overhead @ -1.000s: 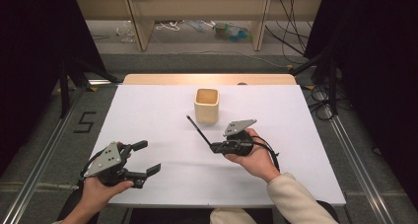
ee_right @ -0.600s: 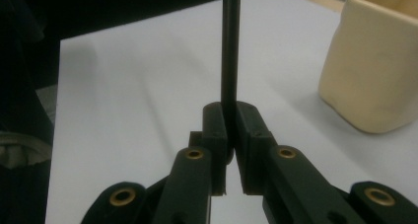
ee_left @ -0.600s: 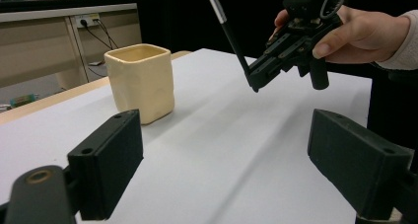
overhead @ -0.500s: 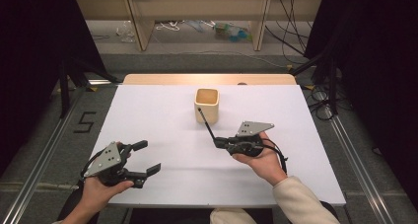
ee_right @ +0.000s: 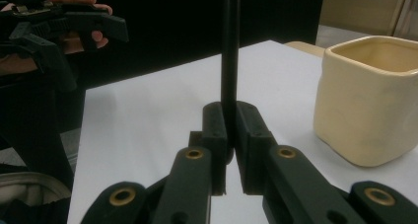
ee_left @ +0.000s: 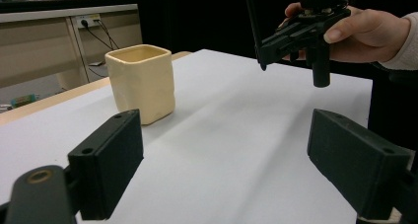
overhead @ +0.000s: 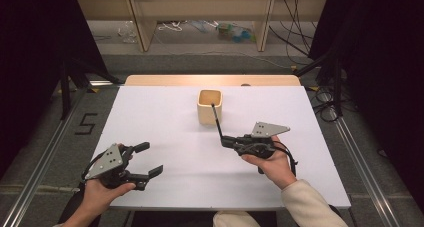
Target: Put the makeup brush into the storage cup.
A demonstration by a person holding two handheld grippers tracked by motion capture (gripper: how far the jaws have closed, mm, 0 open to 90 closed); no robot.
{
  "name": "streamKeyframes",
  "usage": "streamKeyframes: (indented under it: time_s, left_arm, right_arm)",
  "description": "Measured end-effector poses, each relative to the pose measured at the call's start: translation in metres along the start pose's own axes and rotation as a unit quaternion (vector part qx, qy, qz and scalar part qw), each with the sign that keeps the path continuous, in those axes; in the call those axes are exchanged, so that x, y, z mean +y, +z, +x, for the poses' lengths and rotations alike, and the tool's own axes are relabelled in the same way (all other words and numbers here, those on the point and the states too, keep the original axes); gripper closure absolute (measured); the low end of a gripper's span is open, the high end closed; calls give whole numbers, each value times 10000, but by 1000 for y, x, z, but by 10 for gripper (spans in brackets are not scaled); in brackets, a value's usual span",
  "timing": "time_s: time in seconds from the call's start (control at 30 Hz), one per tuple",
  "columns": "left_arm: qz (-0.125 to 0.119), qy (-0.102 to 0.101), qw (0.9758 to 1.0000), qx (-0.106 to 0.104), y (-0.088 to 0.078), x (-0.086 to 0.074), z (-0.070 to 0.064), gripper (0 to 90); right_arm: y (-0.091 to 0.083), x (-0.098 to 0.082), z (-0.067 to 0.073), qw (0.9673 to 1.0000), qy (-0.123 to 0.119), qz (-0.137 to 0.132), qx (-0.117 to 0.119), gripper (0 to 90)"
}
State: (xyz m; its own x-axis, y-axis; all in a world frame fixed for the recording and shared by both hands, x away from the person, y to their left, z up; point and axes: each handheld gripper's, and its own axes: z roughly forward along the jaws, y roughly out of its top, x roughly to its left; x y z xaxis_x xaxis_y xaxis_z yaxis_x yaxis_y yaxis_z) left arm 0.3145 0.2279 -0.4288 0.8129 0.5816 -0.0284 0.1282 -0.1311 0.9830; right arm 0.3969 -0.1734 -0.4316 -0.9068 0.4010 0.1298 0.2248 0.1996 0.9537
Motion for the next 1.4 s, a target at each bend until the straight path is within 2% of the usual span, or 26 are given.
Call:
streamKeyframes:
  time_s: [0.03,0.3,0.37,0.47,0.53,0.6,0.83,0.87,0.93,1.0,1.07,1.2,1.27,1.37,1.4]
  left_arm:
    - [-3,6,10000,3,0,0,0,139]
    - [-63,-62,10000,36,0,1,1,144]
    - [-129,-142,9998,17,2,2,0,153]
    - [-172,-108,9998,7,4,5,-2,154]
    - [-210,-131,9997,32,6,7,-2,154]
    - [-242,-182,9995,30,9,9,-2,155]
    - [-380,-133,9992,-40,31,27,1,169]
    - [-409,-115,9991,-61,38,31,0,176]
    - [-427,-81,9990,-81,42,33,-1,182]
    - [-437,-59,9990,-122,48,36,-5,190]
    - [-443,-40,9988,-202,54,39,-8,193]
    - [-464,-87,9984,-295,67,44,-12,206]
    - [-481,-101,9982,-343,74,47,-12,220]
    - [-512,-72,9978,-405,87,55,-13,245]
    - [-512,-72,9978,-405,87,55,-13,252]
  right_arm:
    - [0,0,-1,9999,-105,-75,-12,846]
    - [-1,0,-2,9999,-108,-69,21,846]
    - [-2,0,0,10000,-30,-18,84,846]
    - [-1,0,0,9999,-9,-48,105,846]
    - [0,-1,1,9999,-16,-27,129,846]
    - [1,-1,1,9998,-128,-112,84,846]
    - [0,-2,2,9999,-56,-128,71,846]
    - [0,-2,2,9998,-53,-144,94,846]
    - [-2,-2,2,9999,-103,-112,37,846]
    - [-1,-3,2,9996,-99,-257,76,846]
    - [-3,-2,3,9998,-66,-188,30,846]
    - [-2,-2,3,9997,-101,-226,86,846]
    - [-3,-2,4,9998,-113,-161,40,846]
    - [-2,-2,5,9998,-97,-181,60,846]
    - [-2,-2,5,9998,-97,-181,60,846]
